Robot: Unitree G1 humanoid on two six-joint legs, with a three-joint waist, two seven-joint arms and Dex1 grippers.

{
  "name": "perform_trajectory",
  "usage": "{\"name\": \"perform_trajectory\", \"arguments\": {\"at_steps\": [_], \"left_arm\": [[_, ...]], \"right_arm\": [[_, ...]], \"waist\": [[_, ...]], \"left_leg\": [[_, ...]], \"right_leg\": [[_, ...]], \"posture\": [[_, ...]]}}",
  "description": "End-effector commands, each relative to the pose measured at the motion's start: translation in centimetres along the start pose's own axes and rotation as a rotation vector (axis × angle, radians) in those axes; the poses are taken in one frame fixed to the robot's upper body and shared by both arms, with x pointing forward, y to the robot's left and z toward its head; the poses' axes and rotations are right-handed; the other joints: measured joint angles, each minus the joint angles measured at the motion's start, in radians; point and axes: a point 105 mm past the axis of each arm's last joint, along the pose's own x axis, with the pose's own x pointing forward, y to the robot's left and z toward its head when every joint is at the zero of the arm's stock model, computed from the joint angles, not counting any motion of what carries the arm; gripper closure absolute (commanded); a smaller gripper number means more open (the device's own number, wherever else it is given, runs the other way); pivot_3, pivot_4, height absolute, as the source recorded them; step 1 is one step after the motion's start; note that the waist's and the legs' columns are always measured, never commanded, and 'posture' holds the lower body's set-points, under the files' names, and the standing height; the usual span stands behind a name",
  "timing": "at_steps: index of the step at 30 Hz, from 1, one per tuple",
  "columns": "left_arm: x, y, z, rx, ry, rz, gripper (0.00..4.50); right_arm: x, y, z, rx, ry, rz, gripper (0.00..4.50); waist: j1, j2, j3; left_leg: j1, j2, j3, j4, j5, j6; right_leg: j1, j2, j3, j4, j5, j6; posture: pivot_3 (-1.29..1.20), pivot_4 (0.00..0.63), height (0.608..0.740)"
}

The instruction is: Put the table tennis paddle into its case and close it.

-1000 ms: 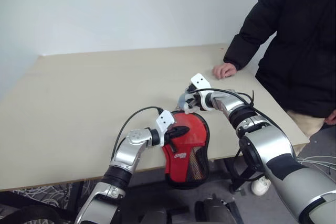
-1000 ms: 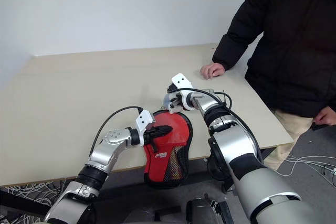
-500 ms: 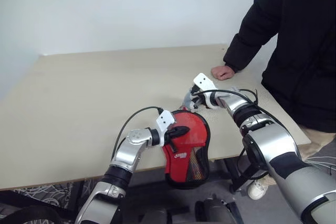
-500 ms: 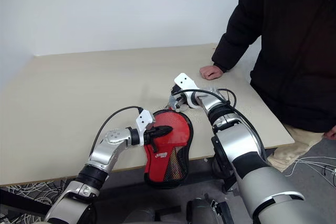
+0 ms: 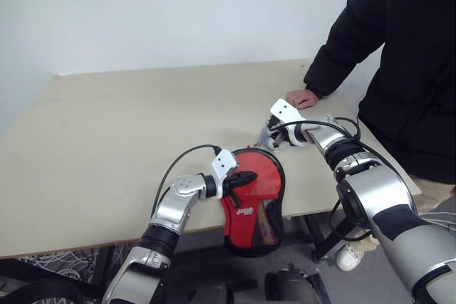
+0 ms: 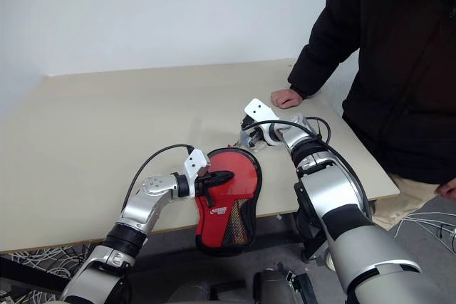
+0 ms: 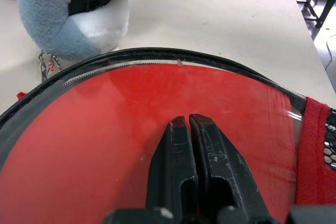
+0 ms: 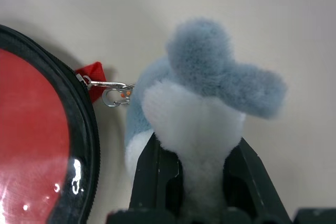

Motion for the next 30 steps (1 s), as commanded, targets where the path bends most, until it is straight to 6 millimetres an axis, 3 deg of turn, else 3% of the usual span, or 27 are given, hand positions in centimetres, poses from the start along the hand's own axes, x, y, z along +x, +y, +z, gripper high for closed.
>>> {"name": "perform_trajectory", "arguments": {"at_steps": [1,23,30], "left_arm": [[0.1,-0.2,-1.0,-0.03,0.027,-0.007,4.5],[0.3,-0.5,-1.9,-0.023,0.031,0.006,4.5],[0.2,-0.5,-2.2,-0.029,0.036,0.006,4.5]], "right_arm": [[-1.7,-2.2,0.7,-0.055,-0.022,-0.055,4.17],[-4.8,-3.2,-1.0,-0.081,-0.033,0.041,4.17],[-6.1,-2.9,-2.7,-0.083,-0.017,0.088,4.17]], "waist": [[0.0,0.0,0.0],[0.003,0.003,0.0],[0.003,0.003,0.0]], "left_leg": [[0.0,0.0,0.0,0.0,0.0,0.0],[0.001,-0.002,-0.002,0.0,0.001,0.001],[0.002,-0.002,-0.003,0.0,0.001,0.002]], "right_leg": [[0.0,0.0,0.0,0.0,0.0,0.0],[0.002,0.0,0.0,-0.001,0.0,0.0],[0.004,0.0,0.0,-0.001,0.0,0.001]], "posture": [[0.0,0.0,0.74],[0.0,0.0,0.74],[0.0,0.0,0.74]]}}
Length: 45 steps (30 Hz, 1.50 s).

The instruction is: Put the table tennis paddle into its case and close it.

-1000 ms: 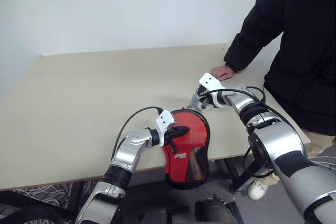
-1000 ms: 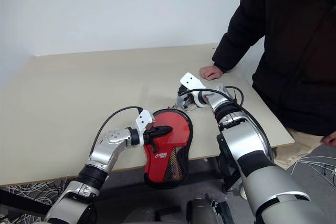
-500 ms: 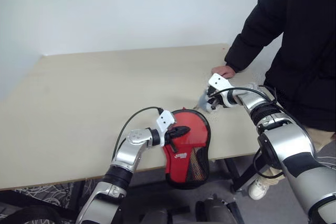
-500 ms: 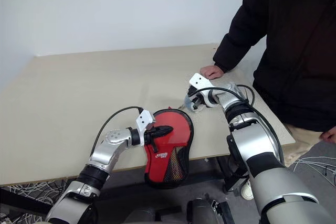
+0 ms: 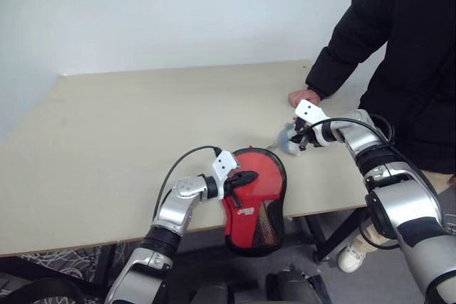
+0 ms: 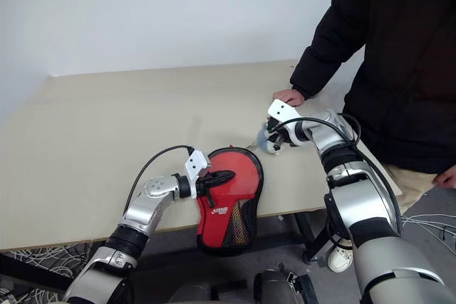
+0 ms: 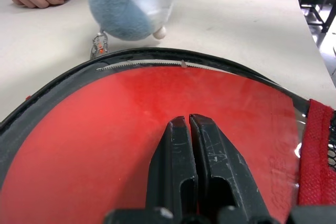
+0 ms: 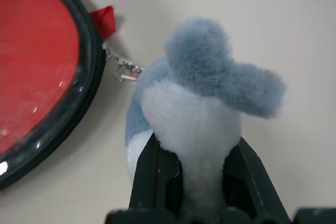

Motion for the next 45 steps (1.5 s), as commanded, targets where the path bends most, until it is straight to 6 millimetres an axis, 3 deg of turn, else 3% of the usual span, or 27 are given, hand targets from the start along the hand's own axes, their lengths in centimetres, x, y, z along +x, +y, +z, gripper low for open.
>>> {"name": "perform_trajectory", "arguments": {"at_steps": [1,22,33,45], "left_arm": [[-0.2,-0.4,-2.0,-0.041,0.063,-0.002,4.5],[-0.4,-0.4,-3.2,-0.032,0.114,-0.013,4.5],[-0.3,0.0,-2.4,0.012,0.198,-0.045,4.5],[-0.3,-0.4,-3.0,-0.007,0.222,-0.057,4.5]], "right_arm": [[-1.8,-0.8,0.8,-0.028,-0.033,-0.019,4.17],[-3.4,2.5,-0.6,-0.02,-0.016,0.141,4.17],[-3.4,2.9,-0.6,0.004,-0.029,0.133,4.17],[-4.6,3.4,-1.7,-0.006,-0.004,0.165,4.17]], "waist": [[0.0,0.0,0.0],[0.0,0.003,-0.001],[-0.001,0.003,-0.001],[0.0,0.003,-0.001]], "left_leg": [[0.0,0.0,0.0,0.0,0.0,0.0],[0.001,0.0,0.0,0.0,0.0,0.0],[0.002,0.001,0.0,0.0,0.0,0.0],[0.001,0.001,0.0,0.0,0.0,0.0]], "right_leg": [[0.0,0.0,0.0,0.0,0.0,0.0],[0.001,0.0,-0.001,0.0,0.0,0.0],[0.001,0.001,-0.001,0.0,-0.001,0.001],[0.001,0.001,-0.001,-0.001,-0.001,0.001]], "posture": [[0.0,0.0,0.74],[0.0,0.0,0.74],[0.0,0.0,0.74],[0.0,0.0,0.74]]}}
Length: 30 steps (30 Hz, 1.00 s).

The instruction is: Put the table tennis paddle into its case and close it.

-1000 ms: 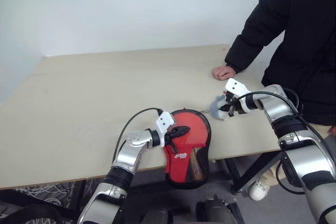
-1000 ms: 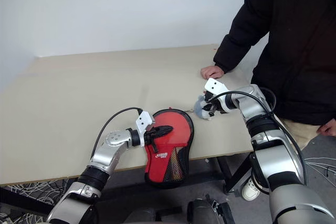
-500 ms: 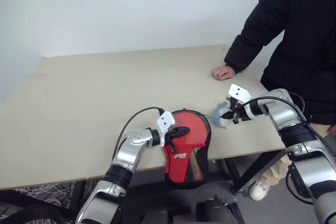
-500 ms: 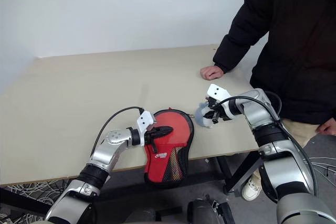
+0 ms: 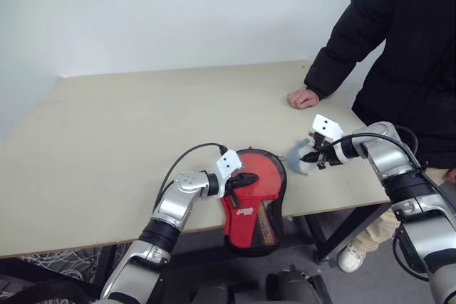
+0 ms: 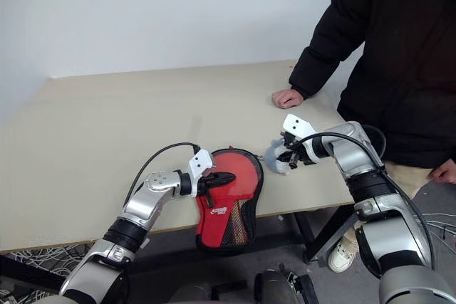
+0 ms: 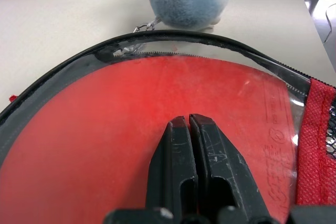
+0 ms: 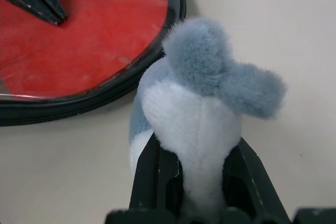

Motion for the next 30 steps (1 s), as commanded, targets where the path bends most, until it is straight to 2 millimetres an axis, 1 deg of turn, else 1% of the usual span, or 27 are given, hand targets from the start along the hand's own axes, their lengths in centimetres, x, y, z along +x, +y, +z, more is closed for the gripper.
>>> {"name": "perform_trajectory", "arguments": {"at_steps": [1,7,15,25,30], "left_arm": [[-0.2,-0.5,-2.9,-0.056,0.106,-0.007,4.5],[-0.3,-0.6,-3.1,-0.064,0.12,-0.013,4.5],[-0.4,-0.7,-3.2,-0.063,0.132,-0.02,4.5],[-0.3,-0.6,-3.2,-0.062,0.134,-0.022,4.5],[-0.3,-0.6,-3.3,-0.062,0.135,-0.024,4.5]], "right_arm": [[-1.4,-0.1,0.3,-0.042,-0.007,0.001,4.17],[-2.1,0.5,-0.5,-0.078,0.005,0.036,4.17],[-2.8,2.8,-1.3,-0.124,-0.004,0.142,4.17],[-3.7,3.7,-1.4,-0.138,-0.01,0.177,4.17],[-4.0,4.9,-1.1,-0.16,-0.027,0.23,4.17]], "waist": [[0.0,0.0,0.0],[0.0,0.0,0.0],[0.0,-0.001,0.0],[0.001,-0.001,0.001],[0.001,-0.001,0.001]], "left_leg": [[0.0,0.0,0.0,0.0,0.0,0.0],[0.0,0.0,0.0,0.0,0.0,0.0],[0.0,0.0,0.0,0.0,0.0,0.0],[0.0,0.0,-0.001,0.0,0.0,0.0],[0.0,0.0,-0.001,0.0,0.0,0.0]], "right_leg": [[0.0,0.0,0.0,0.0,0.0,0.0],[0.0,0.0,0.0,0.0,-0.001,0.001],[0.0,0.0,0.0,-0.001,-0.001,0.002],[0.0,0.0,-0.001,-0.001,-0.002,0.002],[0.0,0.0,-0.001,-0.001,-0.002,0.002]], "posture": [[0.0,0.0,0.74],[0.0,0.0,0.74],[0.0,0.0,0.74],[0.0,0.0,0.74],[0.0,0.0,0.74]]}}
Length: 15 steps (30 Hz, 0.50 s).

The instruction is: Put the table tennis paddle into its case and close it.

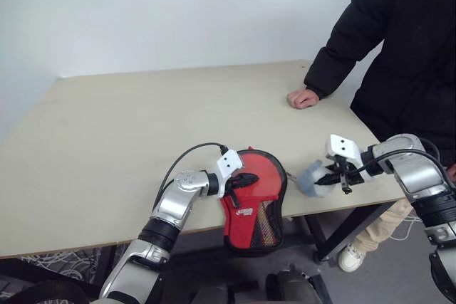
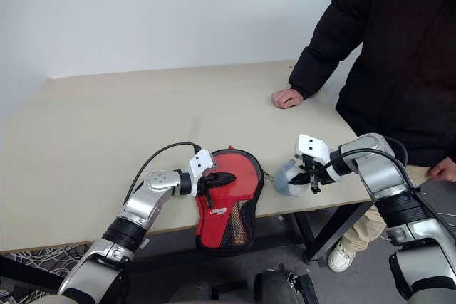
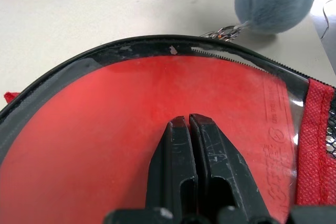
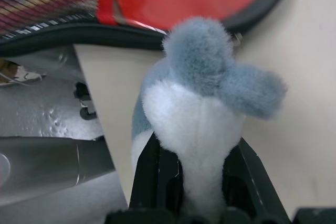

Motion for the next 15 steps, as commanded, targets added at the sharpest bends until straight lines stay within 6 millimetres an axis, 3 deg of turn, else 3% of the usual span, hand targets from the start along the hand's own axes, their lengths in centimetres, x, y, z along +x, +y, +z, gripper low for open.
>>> {"name": "perform_trajectory", "arguments": {"at_steps": [1,15], "left_arm": [[-0.2,-0.6,-3.2,-0.061,0.117,-0.014,4.5],[-0.3,-0.4,-3.3,-0.057,0.12,-0.012,4.5]], "right_arm": [[-1.0,1.0,1.0,-0.041,-0.03,0.036,4.17],[-1.4,5.5,0.7,-0.076,-0.029,0.21,4.17]], "waist": [[0.0,0.0,0.0],[0.0,-0.002,0.001]], "left_leg": [[0.0,0.0,0.0,0.0,0.0,0.0],[0.0,0.0,-0.001,0.0,0.0,0.0]], "right_leg": [[0.0,0.0,0.0,0.0,0.0,0.0],[0.0,0.0,-0.001,-0.001,-0.001,0.002]], "posture": [[0.0,0.0,0.74],[0.0,0.0,0.74]]}}
